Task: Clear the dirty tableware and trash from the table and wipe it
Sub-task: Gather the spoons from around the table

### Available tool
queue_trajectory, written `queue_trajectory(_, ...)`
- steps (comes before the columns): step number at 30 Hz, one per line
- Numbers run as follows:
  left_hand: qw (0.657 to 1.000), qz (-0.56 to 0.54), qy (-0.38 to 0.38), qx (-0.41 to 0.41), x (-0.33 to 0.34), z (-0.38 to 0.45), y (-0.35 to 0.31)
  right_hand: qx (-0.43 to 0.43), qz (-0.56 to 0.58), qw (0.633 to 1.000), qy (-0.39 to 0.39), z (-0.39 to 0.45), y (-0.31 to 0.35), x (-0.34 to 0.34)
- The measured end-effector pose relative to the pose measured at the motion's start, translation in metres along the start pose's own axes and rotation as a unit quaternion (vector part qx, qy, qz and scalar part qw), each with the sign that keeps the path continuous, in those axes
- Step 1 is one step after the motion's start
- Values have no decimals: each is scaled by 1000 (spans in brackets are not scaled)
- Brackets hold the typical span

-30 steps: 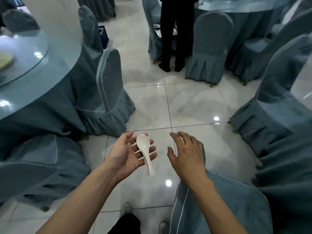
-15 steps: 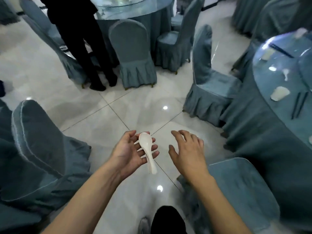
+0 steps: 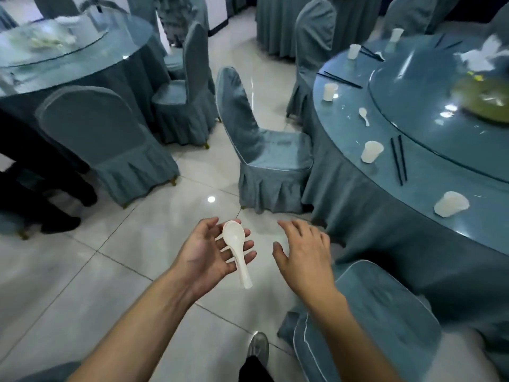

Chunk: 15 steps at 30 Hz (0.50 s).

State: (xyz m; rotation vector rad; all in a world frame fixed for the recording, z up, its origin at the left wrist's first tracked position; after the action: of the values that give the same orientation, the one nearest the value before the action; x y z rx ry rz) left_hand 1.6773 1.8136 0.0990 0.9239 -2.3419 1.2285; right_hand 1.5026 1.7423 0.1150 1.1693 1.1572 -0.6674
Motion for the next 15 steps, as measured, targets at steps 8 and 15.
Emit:
queue_trajectory(8, 997, 36, 49, -43, 54, 110, -66, 62, 11, 998, -29, 105, -34, -20)
queue_trajectory(15, 991, 66, 78, -84, 87, 225, -122, 124, -11, 991, -46, 206, -72, -34)
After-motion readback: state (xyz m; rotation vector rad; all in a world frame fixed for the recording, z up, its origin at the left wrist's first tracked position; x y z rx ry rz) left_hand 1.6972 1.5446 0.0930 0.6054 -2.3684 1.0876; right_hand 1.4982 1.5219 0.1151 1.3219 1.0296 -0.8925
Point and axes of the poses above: each hand's wrist, its own z-axis towards the middle knuckle, its own x-axis out of the palm, y = z × x, the point moved 10 cm from there along z, towards the middle knuckle, and after that the axes turned 13 degrees about y, right-handed, at the moved point
